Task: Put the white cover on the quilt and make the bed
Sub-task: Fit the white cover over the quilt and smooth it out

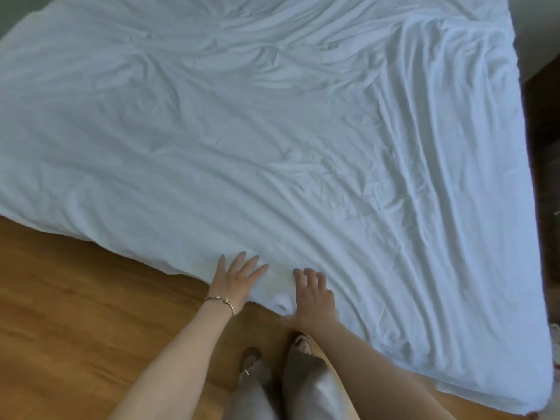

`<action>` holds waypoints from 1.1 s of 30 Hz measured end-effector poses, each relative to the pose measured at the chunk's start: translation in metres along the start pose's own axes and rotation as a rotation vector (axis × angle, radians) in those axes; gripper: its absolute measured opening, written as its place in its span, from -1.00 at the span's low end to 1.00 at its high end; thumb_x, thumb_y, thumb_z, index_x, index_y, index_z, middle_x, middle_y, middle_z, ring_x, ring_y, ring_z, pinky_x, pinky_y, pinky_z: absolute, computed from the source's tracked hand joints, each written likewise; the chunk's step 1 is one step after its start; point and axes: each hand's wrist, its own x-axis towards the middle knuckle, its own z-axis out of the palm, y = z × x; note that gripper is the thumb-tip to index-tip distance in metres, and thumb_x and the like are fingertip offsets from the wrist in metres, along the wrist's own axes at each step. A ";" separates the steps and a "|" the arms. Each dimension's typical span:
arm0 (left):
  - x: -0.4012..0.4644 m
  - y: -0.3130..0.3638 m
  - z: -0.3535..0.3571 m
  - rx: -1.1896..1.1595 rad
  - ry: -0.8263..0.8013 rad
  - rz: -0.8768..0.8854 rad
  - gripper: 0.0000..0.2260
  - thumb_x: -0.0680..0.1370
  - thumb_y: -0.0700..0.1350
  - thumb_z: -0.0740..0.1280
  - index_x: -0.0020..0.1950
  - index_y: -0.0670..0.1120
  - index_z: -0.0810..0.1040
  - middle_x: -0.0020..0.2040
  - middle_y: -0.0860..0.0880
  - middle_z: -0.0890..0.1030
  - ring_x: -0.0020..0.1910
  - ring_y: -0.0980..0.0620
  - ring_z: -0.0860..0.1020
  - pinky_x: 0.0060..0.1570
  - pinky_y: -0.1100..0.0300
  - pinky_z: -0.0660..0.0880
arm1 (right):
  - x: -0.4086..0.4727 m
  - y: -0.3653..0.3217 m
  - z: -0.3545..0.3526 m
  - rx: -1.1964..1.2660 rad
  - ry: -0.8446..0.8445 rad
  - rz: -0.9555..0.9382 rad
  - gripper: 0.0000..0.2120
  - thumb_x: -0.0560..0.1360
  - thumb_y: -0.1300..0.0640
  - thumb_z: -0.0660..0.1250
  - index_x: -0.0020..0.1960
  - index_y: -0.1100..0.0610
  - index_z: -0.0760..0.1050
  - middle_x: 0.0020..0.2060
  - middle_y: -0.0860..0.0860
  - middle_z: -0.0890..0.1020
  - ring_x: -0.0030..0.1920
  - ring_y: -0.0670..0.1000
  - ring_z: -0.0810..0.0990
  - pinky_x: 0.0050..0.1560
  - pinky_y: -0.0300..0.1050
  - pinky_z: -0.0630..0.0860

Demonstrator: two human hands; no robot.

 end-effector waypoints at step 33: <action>-0.027 -0.061 -0.034 -0.368 -0.259 0.291 -0.74 0.65 0.07 -0.02 0.19 -0.04 0.31 0.07 -0.12 0.60 0.00 -0.18 0.56 -0.14 0.06 0.36 | -0.023 -0.061 0.001 0.037 -0.044 0.056 -0.58 0.59 -0.15 0.15 0.41 -0.18 0.16 0.14 -0.08 0.56 0.12 0.02 0.57 -0.02 -0.06 0.47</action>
